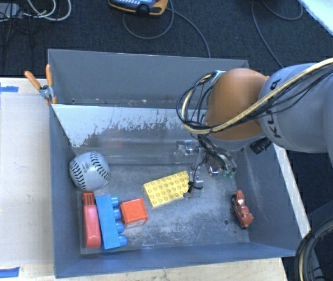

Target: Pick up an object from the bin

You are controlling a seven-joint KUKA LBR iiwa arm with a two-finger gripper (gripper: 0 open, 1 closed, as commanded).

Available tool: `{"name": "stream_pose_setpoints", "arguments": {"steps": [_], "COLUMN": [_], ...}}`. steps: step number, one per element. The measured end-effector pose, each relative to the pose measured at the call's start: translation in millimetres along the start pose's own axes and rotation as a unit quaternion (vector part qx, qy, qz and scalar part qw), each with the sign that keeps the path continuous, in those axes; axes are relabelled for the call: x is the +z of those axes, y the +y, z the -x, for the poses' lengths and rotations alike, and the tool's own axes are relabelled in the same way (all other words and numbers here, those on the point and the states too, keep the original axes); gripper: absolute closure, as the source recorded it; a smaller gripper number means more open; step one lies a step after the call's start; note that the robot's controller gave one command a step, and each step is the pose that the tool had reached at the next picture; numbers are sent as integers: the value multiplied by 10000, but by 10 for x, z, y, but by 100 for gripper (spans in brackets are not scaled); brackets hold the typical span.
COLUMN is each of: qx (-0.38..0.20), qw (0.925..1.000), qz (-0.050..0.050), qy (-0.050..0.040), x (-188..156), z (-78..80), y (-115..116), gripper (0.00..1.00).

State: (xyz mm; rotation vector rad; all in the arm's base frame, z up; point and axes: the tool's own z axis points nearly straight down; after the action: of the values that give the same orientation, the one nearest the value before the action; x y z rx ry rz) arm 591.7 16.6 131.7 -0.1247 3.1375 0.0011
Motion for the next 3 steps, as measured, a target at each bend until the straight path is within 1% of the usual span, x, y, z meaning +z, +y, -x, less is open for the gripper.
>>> {"name": "stream_pose_setpoints", "arguments": {"steps": [1, 2, 3], "qx": [-528, -808, -808], "qw": [9986, 9967, 9967], "qz": [5, 6, 5], "qy": [36, 6, 6], "x": [380, 608, 607], "z": [-30, 20, 20], "y": [63, 62, 62], "gripper": [0, 100, 100]}}
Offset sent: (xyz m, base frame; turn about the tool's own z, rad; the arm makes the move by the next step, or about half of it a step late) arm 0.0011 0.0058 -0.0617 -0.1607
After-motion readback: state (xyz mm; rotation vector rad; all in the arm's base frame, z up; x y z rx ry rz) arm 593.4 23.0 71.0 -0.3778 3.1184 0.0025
